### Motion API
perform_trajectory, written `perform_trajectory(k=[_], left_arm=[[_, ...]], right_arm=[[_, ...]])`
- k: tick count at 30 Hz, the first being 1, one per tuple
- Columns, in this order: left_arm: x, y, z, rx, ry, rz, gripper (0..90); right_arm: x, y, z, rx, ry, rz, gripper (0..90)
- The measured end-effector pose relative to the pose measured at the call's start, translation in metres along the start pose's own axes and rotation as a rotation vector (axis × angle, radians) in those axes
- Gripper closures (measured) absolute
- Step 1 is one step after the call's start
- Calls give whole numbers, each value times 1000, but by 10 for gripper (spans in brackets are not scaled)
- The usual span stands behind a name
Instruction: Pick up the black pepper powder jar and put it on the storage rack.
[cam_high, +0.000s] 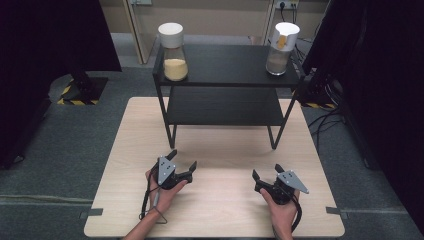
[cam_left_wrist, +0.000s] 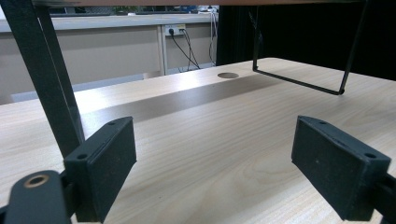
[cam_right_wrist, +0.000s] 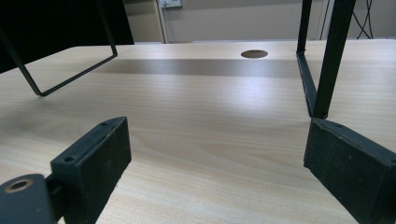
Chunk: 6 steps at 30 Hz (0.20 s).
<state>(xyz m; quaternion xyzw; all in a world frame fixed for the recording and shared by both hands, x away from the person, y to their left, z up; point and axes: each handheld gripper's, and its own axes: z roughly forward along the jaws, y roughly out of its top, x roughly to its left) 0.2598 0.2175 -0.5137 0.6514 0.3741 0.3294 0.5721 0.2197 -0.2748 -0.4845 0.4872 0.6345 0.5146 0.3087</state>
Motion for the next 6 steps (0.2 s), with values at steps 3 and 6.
perform_trajectory(k=[3,6], left_arm=[[0,0,0,1,0,-1,135],[0,1,0,4,0,1,135]], right_arm=[[-1,0,0,-3,2,3,75],[-1,0,0,-2,2,5,72]])
